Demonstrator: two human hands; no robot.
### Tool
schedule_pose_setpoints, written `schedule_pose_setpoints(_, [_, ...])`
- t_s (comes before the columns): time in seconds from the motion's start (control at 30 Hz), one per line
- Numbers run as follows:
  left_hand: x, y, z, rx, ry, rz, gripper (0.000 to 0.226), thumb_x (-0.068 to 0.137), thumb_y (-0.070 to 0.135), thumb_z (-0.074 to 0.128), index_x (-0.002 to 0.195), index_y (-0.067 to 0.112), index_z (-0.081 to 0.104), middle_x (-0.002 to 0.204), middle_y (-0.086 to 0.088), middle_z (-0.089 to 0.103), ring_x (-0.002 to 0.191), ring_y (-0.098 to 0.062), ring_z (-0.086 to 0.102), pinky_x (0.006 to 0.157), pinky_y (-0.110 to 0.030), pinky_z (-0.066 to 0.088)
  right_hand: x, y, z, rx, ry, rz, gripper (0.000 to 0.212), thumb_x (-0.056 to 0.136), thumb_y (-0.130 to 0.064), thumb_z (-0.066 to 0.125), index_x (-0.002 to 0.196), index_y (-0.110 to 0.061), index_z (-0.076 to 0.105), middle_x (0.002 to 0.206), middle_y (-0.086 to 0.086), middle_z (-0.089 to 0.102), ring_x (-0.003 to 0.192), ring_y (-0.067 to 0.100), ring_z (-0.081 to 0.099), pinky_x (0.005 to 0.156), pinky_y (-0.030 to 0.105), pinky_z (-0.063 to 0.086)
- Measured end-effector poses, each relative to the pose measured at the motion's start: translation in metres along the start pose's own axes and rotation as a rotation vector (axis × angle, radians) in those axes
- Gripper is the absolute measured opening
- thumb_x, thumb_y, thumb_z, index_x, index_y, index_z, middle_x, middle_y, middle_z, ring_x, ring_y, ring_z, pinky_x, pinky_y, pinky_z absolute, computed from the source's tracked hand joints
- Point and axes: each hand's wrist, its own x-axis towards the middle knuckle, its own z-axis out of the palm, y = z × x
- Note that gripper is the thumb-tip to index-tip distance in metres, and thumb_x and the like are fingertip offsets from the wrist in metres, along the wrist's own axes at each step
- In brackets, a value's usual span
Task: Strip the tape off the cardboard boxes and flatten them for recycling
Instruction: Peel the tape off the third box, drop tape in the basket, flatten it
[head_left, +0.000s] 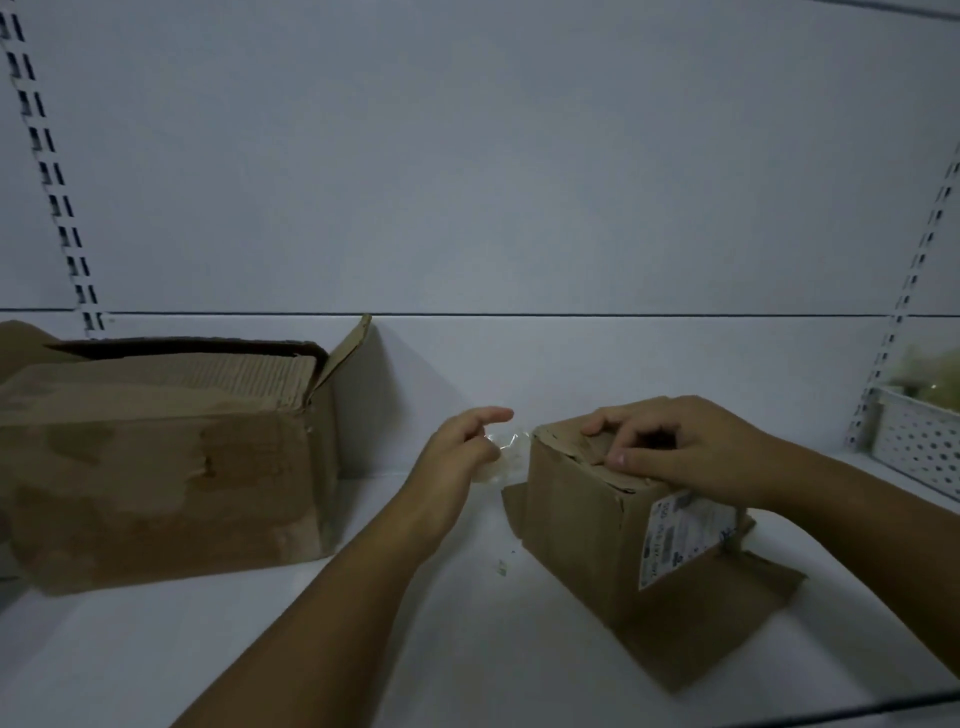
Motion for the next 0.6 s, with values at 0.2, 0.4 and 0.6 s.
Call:
schedule_pose_setpoints(0.2, [0.002, -0.002, -0.017, -0.342, 0.237, -0.138, 0.017, 0.092, 0.012, 0.051, 0.088, 0.007, 0.067, 0.076, -0.008, 0.065, 0.065, -0.017, 0.063, 0.058, -0.026, 0.051, -0.001, -0.004, -0.001, 0.044, 0.001, -0.008, 0.015, 0.083, -0.024, 0.065, 0.080, -0.037, 0.073, 0.111, -0.034, 0.061, 0.106, -0.014, 0.052, 0.089, 0.012, 0.037])
schedule_pose_setpoints(0.4, [0.002, 0.044, -0.021, -0.604, 0.335, 0.128, 0.016, 0.094, 0.029, 0.050, 0.097, 0.029, 0.065, 0.087, 0.006, 0.072, 0.081, -0.010, 0.069, 0.061, -0.026, 0.055, 0.000, -0.007, 0.003, 0.005, 0.034, 0.015, 0.011, 0.081, -0.031, 0.068, 0.090, -0.037, 0.071, 0.107, -0.029, 0.064, 0.102, -0.012, 0.055, 0.093, 0.017, 0.042])
schedule_pose_setpoints(0.6, [0.019, 0.131, 0.026, 0.080, 0.216, 0.548, 0.018, 0.068, 0.059, 0.055, 0.081, 0.052, 0.065, 0.083, 0.022, 0.068, 0.075, 0.006, 0.062, 0.059, -0.004, 0.043, -0.026, 0.007, -0.030, 0.140, 0.795, -0.158, 0.012, 0.081, -0.026, 0.066, 0.071, -0.021, 0.070, 0.071, -0.013, 0.069, 0.074, -0.003, 0.064, 0.075, 0.013, 0.051])
